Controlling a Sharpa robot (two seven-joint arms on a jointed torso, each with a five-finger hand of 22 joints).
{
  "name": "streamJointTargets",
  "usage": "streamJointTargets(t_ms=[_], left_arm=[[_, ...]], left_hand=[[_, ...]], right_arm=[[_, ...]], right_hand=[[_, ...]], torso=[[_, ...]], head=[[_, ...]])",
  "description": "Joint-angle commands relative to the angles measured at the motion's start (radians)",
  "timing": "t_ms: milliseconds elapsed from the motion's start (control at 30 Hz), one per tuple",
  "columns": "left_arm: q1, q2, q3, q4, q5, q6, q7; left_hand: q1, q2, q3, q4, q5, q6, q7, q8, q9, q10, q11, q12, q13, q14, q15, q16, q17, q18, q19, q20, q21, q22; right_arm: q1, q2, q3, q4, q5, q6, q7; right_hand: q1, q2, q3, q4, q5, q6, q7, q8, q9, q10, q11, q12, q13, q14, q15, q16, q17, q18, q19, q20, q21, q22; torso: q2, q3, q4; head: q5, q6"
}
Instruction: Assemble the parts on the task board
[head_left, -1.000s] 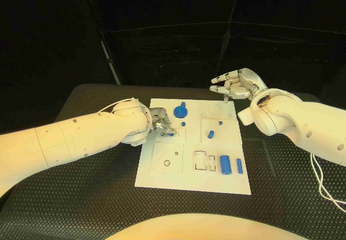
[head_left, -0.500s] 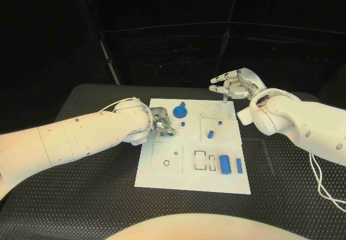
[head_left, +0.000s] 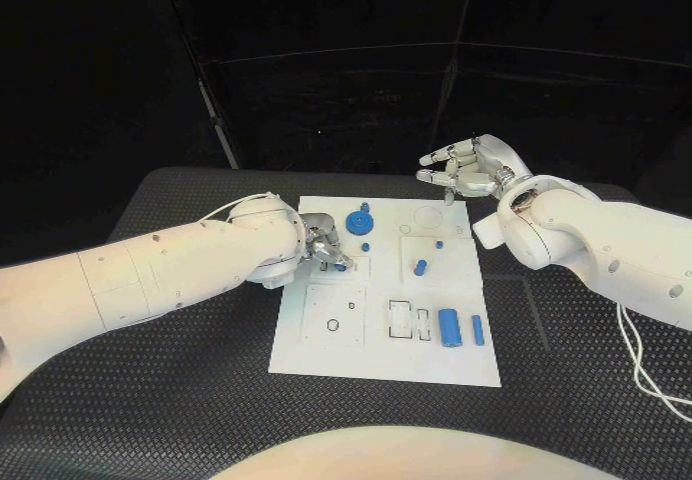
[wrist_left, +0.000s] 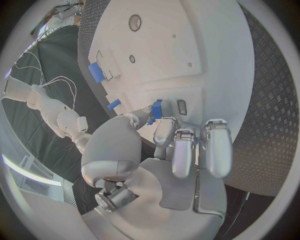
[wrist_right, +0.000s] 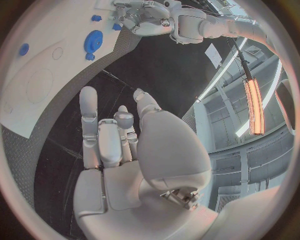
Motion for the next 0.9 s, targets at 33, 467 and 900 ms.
streamJointTargets(t_ms=[33,467,900], left_arm=[[-0.008,0.008,-0.005,0.000,0.001,0.023,-0.002],[-0.008,0.013,-0.005,-0.003,0.001,0.019,-0.001],[-0.008,0.015,-0.005,-0.005,0.001,0.015,-0.001]], left_hand=[[-0.013,0.001,-0.008,-0.001,0.003,0.007,-0.002,-0.002,-0.001,0.009,0.001,0.004,0.003,0.105,-0.007,0.003,0.263,-0.016,0.007,-0.002,0.005,0.071],[-0.073,0.015,-0.055,0.036,0.003,0.025,-0.007,-0.006,-0.003,0.021,-0.003,0.017,0.020,0.105,-0.010,0.003,0.263,-0.019,0.015,-0.005,0.012,0.083],[-0.115,0.018,-0.078,0.056,0.003,0.033,-0.008,-0.010,-0.005,0.026,-0.004,0.023,0.028,0.105,-0.011,0.003,0.263,-0.020,0.018,-0.007,0.014,0.089]], right_arm=[[0.002,0.001,0.001,0.001,-0.002,0.006,0.005],[0.002,0.002,0.001,-0.001,-0.002,0.008,0.005],[0.002,0.002,0.001,-0.002,-0.002,0.010,0.005]], right_hand=[[-0.012,-0.002,-0.001,0.007,0.000,-0.007,0.001,0.006,0.002,-0.004,0.001,0.005,-0.001,-0.003,0.004,-0.004,0.000,0.006,0.007,-0.002,-0.005,-0.001],[-0.012,-0.002,-0.001,0.008,0.000,-0.007,0.001,0.006,0.002,-0.005,0.001,0.004,-0.002,-0.003,0.004,-0.004,0.000,0.006,0.007,-0.002,-0.006,-0.001],[-0.014,-0.001,-0.002,0.009,0.001,-0.007,0.001,0.006,0.002,-0.005,0.001,0.005,-0.002,-0.003,0.004,-0.004,0.001,0.006,0.007,-0.002,-0.006,-0.002]], torso=[[0.000,0.0000,0.0009],[-0.001,-0.0006,0.0011],[0.000,-0.0005,0.0012]], head=[[-0.001,-0.001],[-0.001,-0.002],[-0.002,-0.003]])
